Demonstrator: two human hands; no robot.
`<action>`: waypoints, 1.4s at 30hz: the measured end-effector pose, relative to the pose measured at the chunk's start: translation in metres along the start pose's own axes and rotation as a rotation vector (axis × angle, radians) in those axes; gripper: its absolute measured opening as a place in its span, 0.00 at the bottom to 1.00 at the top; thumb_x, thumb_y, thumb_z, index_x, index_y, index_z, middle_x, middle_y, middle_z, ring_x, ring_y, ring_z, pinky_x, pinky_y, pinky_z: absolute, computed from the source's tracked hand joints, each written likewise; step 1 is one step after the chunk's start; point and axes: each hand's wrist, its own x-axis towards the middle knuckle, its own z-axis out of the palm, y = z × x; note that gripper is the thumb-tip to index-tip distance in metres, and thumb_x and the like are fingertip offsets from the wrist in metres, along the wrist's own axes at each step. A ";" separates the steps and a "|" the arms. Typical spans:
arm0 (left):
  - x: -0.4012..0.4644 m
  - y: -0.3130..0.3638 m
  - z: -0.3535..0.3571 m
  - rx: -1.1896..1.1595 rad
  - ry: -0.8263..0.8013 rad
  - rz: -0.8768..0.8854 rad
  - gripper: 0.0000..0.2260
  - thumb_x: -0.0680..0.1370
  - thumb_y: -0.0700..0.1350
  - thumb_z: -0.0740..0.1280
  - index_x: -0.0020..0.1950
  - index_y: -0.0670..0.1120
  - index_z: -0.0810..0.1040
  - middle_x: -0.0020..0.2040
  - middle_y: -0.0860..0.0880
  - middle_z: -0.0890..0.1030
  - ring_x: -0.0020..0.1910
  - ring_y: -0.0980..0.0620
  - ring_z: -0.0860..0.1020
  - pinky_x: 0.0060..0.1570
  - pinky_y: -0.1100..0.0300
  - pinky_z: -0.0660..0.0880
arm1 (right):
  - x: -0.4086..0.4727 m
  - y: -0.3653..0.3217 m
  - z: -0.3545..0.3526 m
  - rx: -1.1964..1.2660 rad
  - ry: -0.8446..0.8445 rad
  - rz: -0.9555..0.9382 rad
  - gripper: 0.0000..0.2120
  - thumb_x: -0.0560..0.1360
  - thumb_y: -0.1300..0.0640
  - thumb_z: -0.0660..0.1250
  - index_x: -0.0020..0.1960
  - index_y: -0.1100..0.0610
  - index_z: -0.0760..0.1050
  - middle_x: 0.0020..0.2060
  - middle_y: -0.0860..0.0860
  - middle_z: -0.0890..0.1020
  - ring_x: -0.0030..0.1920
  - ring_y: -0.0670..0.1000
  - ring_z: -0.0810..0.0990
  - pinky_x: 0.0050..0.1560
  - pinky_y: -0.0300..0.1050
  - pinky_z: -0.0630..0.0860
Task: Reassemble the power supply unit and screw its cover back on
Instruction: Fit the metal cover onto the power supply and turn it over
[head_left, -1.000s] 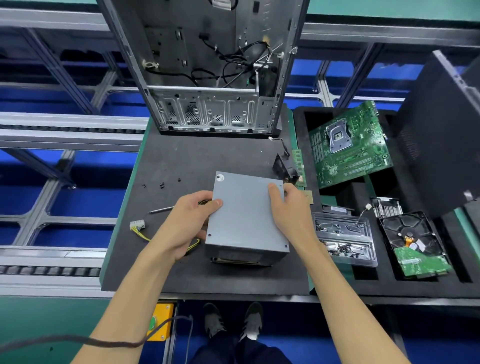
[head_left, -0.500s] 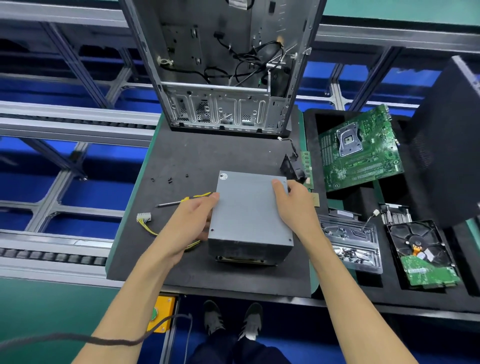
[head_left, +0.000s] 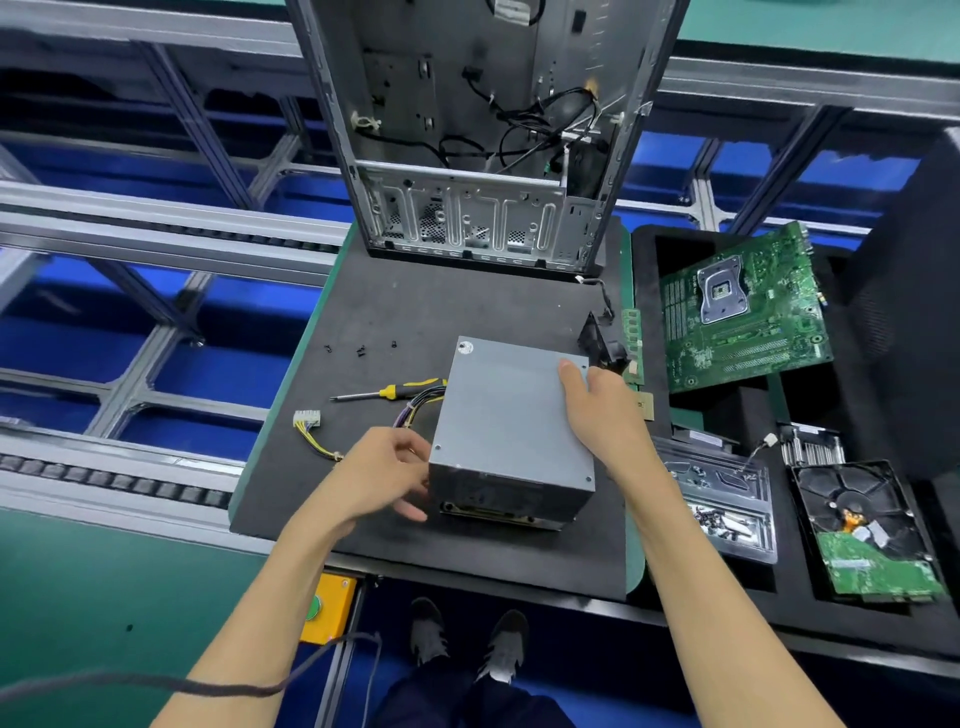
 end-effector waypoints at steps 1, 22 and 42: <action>0.001 0.001 0.001 0.031 0.018 -0.002 0.05 0.77 0.32 0.69 0.50 0.39 0.83 0.41 0.40 0.84 0.36 0.51 0.85 0.36 0.51 0.85 | 0.000 0.001 -0.001 -0.017 -0.007 -0.005 0.24 0.85 0.44 0.57 0.35 0.55 0.60 0.32 0.50 0.66 0.32 0.50 0.65 0.31 0.47 0.58; -0.002 -0.010 -0.014 -0.051 0.009 0.260 0.11 0.85 0.39 0.61 0.54 0.44 0.84 0.39 0.45 0.86 0.38 0.49 0.85 0.38 0.57 0.83 | -0.021 0.001 0.013 -0.087 0.122 -0.143 0.22 0.84 0.42 0.59 0.37 0.48 0.55 0.34 0.43 0.58 0.32 0.42 0.59 0.31 0.38 0.61; -0.009 0.032 -0.011 -0.423 -0.076 0.276 0.02 0.77 0.34 0.71 0.46 0.39 0.84 0.27 0.52 0.74 0.25 0.55 0.70 0.27 0.66 0.73 | -0.019 -0.010 -0.004 0.247 0.134 0.064 0.22 0.85 0.45 0.59 0.39 0.59 0.72 0.35 0.55 0.76 0.35 0.53 0.73 0.34 0.46 0.63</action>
